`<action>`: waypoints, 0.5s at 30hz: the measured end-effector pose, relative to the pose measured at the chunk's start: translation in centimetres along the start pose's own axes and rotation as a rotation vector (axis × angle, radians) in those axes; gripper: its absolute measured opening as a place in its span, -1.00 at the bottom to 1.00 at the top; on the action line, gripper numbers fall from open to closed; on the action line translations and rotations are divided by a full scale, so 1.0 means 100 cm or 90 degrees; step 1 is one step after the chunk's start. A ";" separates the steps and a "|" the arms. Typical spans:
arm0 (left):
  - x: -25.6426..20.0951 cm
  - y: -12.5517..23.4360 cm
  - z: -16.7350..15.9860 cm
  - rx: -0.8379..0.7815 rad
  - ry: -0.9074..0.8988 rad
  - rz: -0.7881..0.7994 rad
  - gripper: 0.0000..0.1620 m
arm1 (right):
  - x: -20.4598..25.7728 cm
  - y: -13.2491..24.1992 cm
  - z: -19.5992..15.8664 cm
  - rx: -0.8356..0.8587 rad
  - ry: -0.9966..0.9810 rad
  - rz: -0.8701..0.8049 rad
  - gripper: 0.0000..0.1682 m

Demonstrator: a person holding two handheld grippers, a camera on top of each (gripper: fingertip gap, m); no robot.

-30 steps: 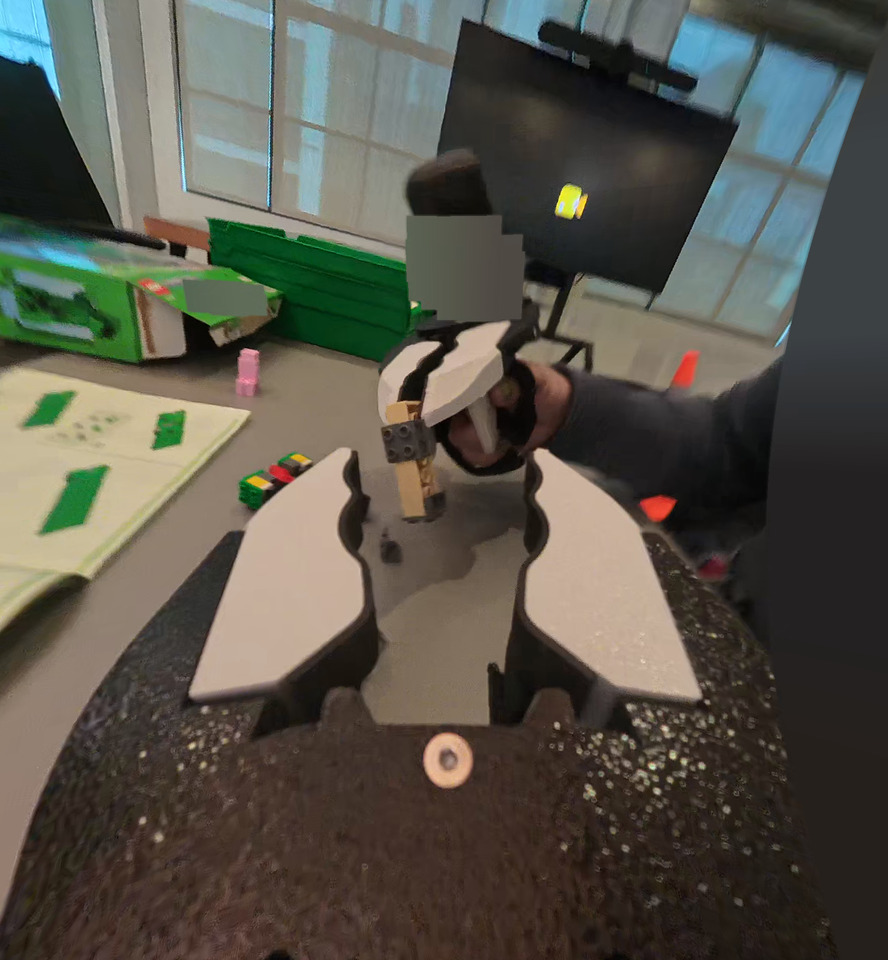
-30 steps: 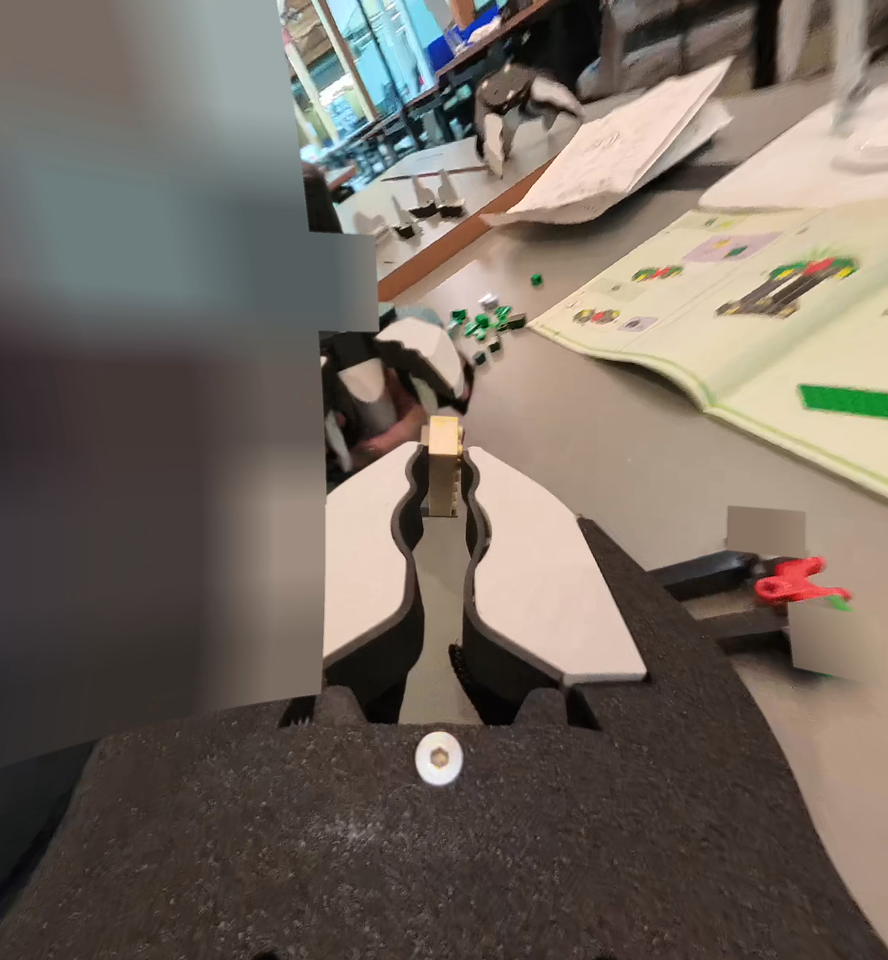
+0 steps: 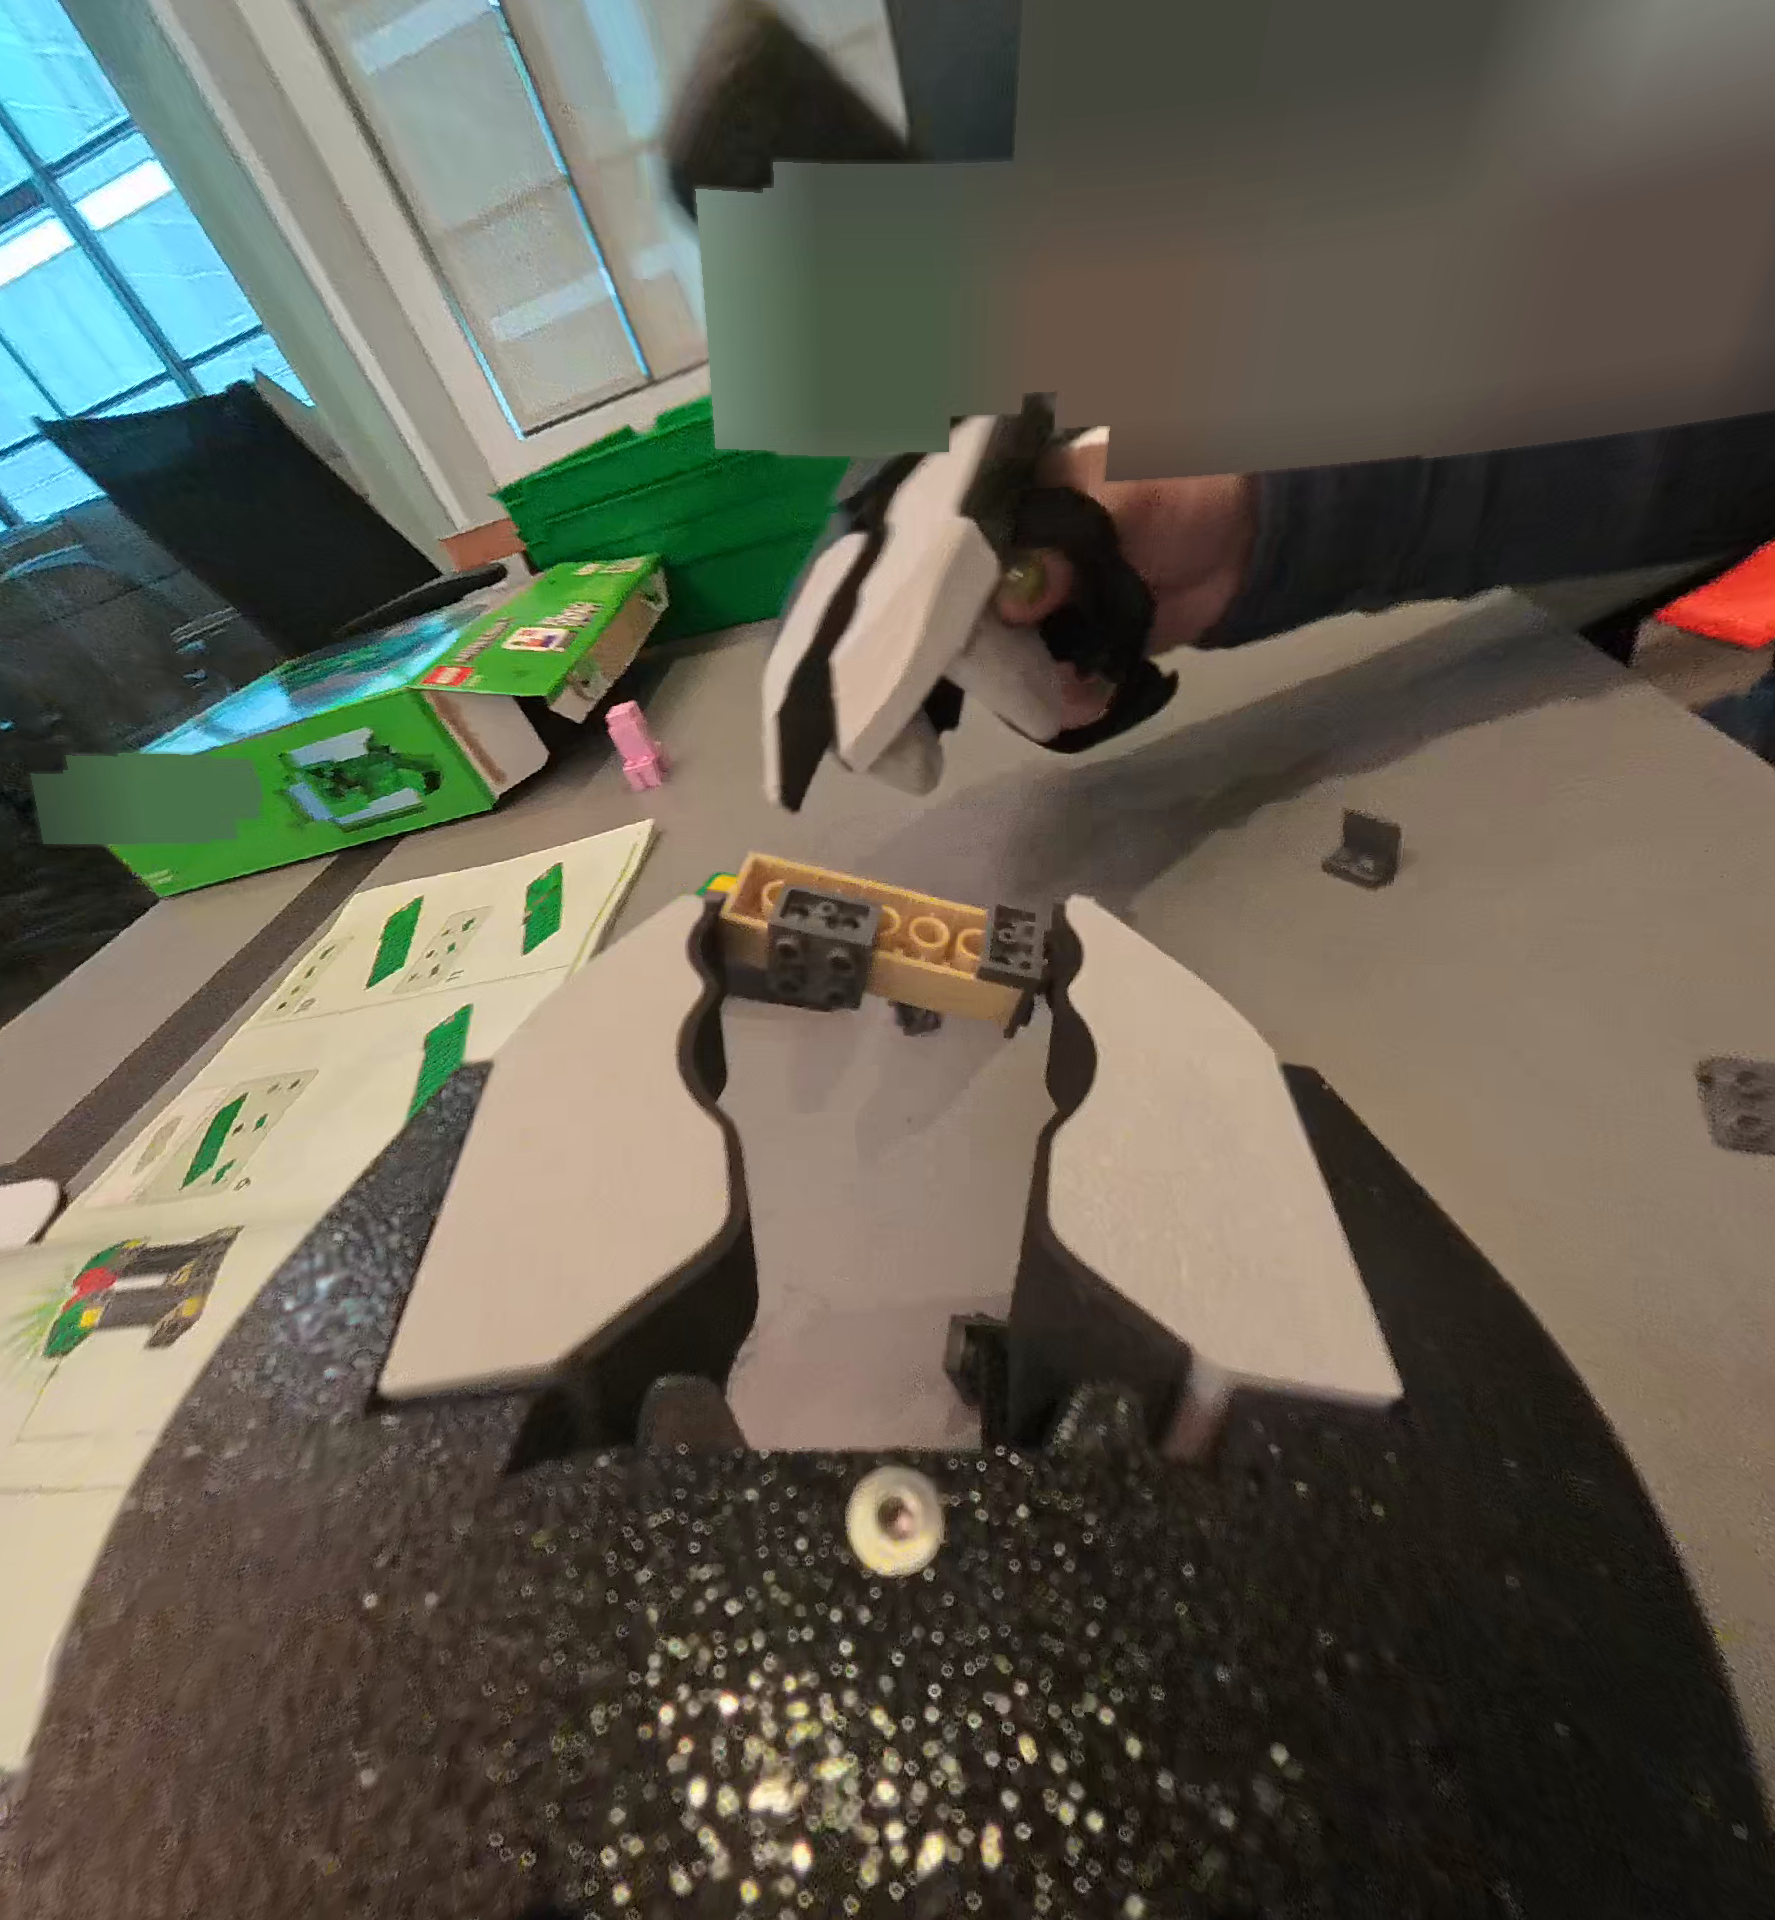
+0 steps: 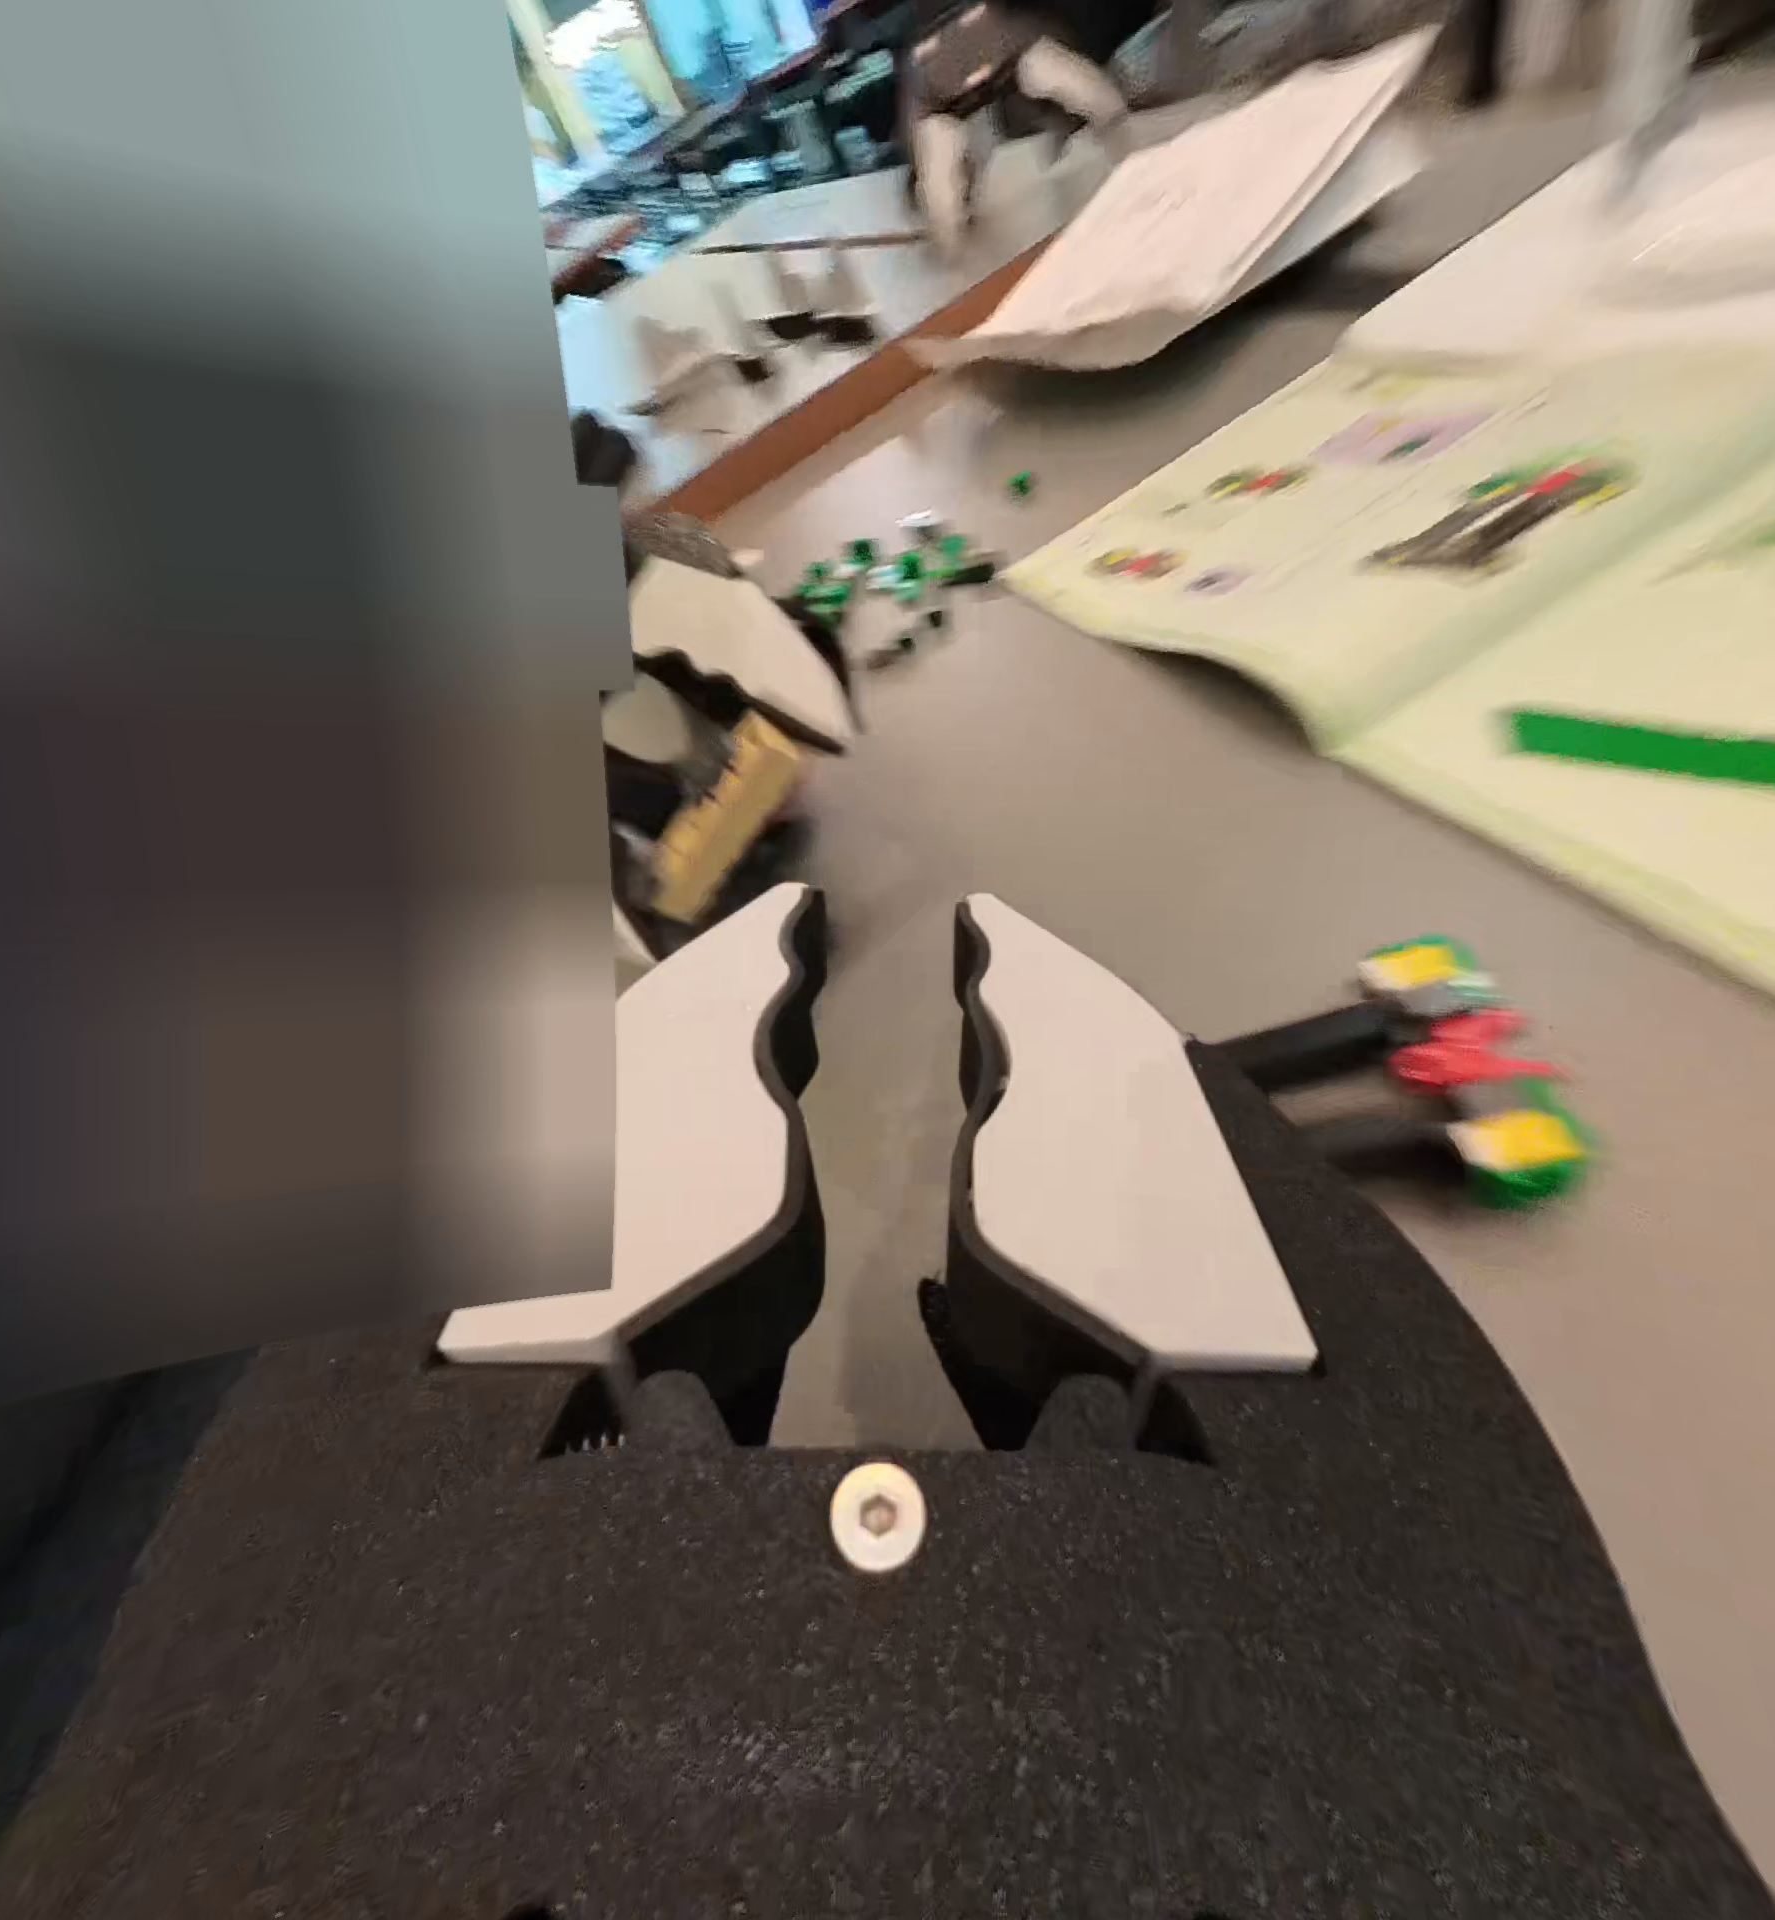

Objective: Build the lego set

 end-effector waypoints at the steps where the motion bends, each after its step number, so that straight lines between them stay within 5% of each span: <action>1: 0.004 0.002 0.001 -0.008 0.014 0.012 -0.27 | -0.006 0.008 0.000 -0.012 0.065 -0.065 -0.72; 7: 0.030 0.014 0.003 -0.053 0.113 0.099 -0.27 | -0.038 0.046 0.000 -0.136 0.340 -0.369 -0.67; 15: 0.049 0.031 0.006 -0.130 0.227 0.132 -0.27 | -0.039 0.040 -0.002 -0.150 0.380 -0.351 -0.37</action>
Point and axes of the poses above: each gripper's, where its closed fingertips meet, y back along the fingers, z out of its top, x = y × z across the jaws, the point moved 3 cm from there along y, back along the fingers, and after that the axes turned 1 degree about -z, right-handed, at the moved point
